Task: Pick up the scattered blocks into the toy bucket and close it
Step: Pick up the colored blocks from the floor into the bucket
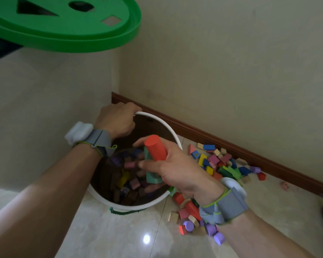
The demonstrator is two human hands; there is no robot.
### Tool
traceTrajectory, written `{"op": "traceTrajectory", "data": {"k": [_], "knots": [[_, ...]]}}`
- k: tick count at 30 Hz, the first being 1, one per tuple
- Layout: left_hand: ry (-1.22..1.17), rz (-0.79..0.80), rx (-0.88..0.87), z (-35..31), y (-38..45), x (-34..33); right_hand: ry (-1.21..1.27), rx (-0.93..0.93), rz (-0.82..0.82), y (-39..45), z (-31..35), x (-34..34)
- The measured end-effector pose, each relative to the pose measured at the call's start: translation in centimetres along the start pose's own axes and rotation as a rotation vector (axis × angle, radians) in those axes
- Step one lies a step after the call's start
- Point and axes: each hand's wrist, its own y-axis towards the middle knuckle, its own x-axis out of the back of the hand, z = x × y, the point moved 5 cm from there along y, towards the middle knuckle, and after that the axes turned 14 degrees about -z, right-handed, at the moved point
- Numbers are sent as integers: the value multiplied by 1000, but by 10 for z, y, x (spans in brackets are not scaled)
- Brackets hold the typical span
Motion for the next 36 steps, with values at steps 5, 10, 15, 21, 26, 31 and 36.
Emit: {"op": "traceTrajectory", "data": {"k": [5, 10, 15, 21, 26, 31, 36], "knots": [[-25, 102, 22, 0, 3, -2, 56, -120, -51, 7, -3, 0], [-107, 153, 65, 0, 4, -2, 289, -347, -115, 18, -12, -3], [-143, 157, 70, 2, 4, -3, 422, -425, -195, 23, -19, -5], [-142, 181, 48, 2, 2, -4, 272, -297, -287, 25, -15, 0], [-142, 166, 33, 0, 2, 0, 192, -262, -210, 25, -1, 9], [-143, 163, 20, 0, -1, 1, 287, 1, -244, 24, 12, 39], [-144, 156, 28, 6, -4, -2, 242, 407, -808, 24, -6, 94]]}}
